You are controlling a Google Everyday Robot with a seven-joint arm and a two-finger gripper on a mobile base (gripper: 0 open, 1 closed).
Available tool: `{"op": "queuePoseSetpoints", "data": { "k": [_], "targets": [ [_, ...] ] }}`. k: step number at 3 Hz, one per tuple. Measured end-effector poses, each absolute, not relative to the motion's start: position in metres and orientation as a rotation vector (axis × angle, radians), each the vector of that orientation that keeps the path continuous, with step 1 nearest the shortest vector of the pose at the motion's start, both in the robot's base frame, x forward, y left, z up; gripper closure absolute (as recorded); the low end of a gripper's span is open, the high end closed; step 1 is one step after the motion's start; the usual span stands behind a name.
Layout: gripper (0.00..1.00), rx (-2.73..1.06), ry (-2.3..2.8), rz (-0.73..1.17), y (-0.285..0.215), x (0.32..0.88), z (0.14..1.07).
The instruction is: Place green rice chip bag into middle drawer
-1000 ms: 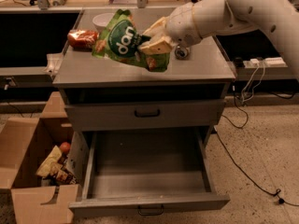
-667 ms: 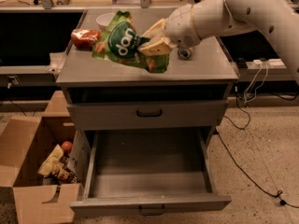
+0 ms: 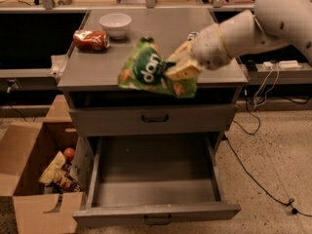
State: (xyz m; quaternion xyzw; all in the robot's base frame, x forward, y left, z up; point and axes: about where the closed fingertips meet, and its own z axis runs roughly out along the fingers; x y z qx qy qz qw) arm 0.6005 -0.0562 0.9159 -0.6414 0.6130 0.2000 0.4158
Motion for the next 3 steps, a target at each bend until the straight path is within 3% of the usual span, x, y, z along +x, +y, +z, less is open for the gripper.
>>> {"op": "queuePoseSetpoints", "data": {
  "k": [2, 3],
  "targets": [
    [1.0, -1.568, 1.92, 0.339, -0.18, 0.505, 0.822],
    [1.0, -1.569, 1.966, 0.34, -0.19, 0.492, 0.805]
  ]
}}
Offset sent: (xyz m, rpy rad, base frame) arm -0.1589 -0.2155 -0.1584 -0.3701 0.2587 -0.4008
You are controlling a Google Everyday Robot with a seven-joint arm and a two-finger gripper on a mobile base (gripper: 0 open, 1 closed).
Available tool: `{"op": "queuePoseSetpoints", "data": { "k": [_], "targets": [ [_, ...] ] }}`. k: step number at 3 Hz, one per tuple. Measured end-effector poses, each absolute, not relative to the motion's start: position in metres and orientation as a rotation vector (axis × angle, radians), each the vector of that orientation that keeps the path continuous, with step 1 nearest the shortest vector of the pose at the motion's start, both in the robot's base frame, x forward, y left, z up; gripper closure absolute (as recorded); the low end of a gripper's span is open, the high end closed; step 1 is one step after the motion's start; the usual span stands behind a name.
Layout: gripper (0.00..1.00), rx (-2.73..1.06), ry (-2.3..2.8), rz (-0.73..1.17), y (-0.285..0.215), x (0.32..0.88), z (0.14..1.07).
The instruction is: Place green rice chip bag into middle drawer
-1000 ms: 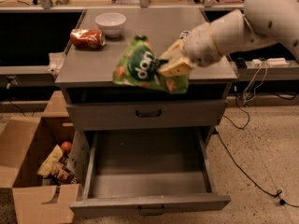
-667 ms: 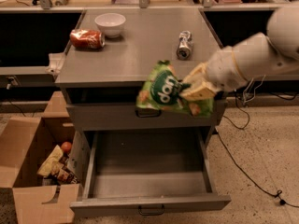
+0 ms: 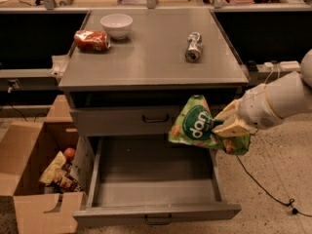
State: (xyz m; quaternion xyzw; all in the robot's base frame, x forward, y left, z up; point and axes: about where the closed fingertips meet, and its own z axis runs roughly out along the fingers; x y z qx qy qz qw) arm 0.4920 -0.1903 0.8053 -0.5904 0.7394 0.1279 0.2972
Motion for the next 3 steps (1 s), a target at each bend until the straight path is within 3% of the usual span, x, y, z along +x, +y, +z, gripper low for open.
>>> {"op": "queuePoseSetpoints", "data": {
  "k": [1, 3],
  "targets": [
    [1.0, -1.569, 1.965, 0.34, -0.19, 0.492, 0.805],
    [1.0, -1.441, 2.158, 0.706, -0.19, 0.453, 0.665]
  ]
}}
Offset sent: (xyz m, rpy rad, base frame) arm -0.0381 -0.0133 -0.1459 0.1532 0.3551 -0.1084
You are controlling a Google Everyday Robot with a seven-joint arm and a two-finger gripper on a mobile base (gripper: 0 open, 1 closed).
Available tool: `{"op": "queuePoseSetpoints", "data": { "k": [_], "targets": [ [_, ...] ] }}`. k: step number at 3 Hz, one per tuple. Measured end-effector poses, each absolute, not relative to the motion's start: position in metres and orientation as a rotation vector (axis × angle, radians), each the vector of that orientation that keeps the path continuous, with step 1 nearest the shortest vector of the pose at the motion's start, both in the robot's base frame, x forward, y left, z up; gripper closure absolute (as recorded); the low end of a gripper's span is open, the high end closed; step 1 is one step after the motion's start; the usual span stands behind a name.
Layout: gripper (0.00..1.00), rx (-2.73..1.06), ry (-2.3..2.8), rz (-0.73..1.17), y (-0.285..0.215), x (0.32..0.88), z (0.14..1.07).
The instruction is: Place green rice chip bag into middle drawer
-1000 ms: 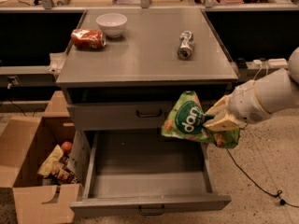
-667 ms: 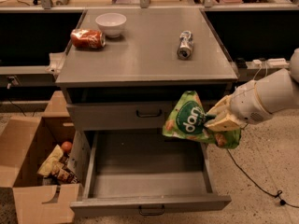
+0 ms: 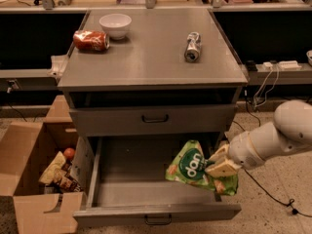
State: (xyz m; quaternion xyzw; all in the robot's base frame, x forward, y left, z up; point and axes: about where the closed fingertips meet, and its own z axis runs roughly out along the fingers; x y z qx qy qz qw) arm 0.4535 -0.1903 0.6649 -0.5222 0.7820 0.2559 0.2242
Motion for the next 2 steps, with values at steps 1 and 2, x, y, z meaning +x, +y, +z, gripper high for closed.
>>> {"op": "queuePoseSetpoints", "data": {
  "k": [1, 2],
  "targets": [
    [1.0, -1.365, 2.212, 0.847, -0.183, 0.445, 0.592],
    [1.0, -1.297, 2.217, 0.876, -0.175, 0.461, 0.539]
  ]
}}
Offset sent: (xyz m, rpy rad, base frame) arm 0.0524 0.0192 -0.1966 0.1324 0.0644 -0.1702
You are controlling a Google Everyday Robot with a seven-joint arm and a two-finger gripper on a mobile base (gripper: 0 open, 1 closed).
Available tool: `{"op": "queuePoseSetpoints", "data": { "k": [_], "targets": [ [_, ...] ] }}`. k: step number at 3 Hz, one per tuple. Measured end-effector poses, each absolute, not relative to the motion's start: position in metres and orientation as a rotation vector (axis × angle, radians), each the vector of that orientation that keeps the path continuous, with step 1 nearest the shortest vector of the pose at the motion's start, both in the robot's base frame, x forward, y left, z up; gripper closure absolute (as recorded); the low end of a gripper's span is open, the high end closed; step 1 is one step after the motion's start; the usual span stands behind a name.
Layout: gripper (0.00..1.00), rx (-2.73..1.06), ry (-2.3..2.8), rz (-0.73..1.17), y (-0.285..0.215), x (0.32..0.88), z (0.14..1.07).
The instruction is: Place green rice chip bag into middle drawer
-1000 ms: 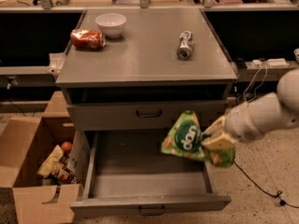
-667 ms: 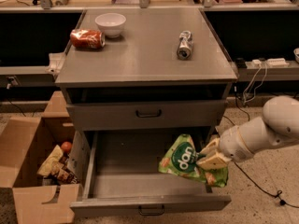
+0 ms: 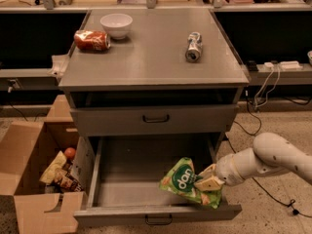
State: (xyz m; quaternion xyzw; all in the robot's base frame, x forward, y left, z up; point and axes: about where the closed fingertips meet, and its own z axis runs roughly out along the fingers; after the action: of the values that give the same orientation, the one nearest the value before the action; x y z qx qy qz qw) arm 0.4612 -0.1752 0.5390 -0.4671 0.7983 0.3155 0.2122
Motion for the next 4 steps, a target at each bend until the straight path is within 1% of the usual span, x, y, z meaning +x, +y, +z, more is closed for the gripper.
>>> {"op": "queuePoseSetpoints", "data": {
  "k": [2, 3, 4],
  "targets": [
    [1.0, -1.203, 2.202, 0.799, -0.163, 0.532, 0.46],
    [1.0, -1.183, 2.204, 0.793, -0.158, 0.555, 0.442],
    [0.82, -1.181, 2.203, 0.793, -0.157, 0.557, 0.441]
  ]
}}
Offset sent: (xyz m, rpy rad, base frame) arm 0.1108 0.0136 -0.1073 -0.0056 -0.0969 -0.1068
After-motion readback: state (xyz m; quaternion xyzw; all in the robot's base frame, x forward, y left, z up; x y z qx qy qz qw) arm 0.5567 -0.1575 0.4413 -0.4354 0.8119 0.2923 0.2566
